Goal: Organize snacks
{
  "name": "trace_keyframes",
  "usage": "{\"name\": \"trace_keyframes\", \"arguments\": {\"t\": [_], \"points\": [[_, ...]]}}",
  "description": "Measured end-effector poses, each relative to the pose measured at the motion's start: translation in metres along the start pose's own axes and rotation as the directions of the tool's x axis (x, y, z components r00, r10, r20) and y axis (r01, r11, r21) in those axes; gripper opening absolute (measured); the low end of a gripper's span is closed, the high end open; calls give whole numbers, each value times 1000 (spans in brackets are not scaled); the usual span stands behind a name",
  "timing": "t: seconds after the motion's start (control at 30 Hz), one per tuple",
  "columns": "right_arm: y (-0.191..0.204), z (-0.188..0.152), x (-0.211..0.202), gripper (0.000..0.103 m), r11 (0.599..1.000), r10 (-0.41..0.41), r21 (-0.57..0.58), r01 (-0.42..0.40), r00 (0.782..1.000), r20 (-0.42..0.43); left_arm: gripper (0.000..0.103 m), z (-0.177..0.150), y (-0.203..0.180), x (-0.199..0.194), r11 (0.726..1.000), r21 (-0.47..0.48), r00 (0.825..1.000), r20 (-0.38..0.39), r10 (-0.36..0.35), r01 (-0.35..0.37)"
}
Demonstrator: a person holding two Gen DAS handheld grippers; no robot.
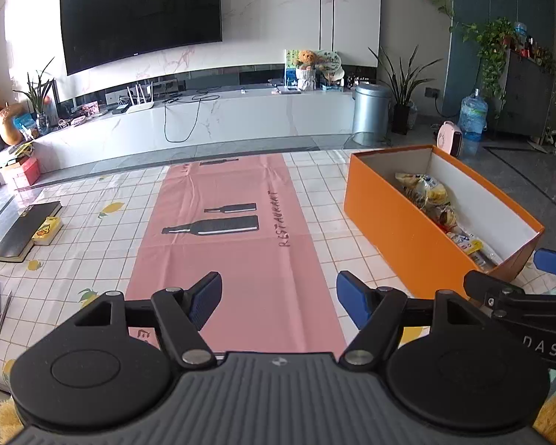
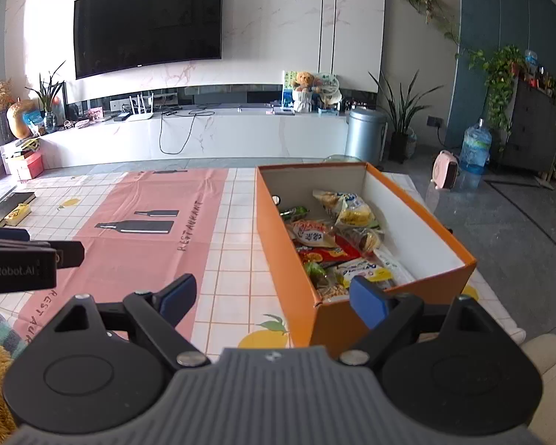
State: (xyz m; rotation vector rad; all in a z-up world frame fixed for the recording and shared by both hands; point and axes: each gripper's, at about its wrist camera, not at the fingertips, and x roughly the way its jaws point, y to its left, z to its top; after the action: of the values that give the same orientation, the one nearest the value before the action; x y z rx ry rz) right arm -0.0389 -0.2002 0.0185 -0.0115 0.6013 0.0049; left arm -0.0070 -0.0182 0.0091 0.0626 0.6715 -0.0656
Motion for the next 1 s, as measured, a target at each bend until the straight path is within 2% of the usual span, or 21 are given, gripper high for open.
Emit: {"name": "trace_keyframes", "arguments": {"t": [0.4,1.0], "points": [[0,3,3,87,1000,4,4,-4,1000,4,83,5,-1,-1,1000,-16,999,-35,11,-11],[1,6,-2,88,1000,3,-14,-2,999,42,83,12,3,-9,1000,-17,999,-41,23,-24]]}}
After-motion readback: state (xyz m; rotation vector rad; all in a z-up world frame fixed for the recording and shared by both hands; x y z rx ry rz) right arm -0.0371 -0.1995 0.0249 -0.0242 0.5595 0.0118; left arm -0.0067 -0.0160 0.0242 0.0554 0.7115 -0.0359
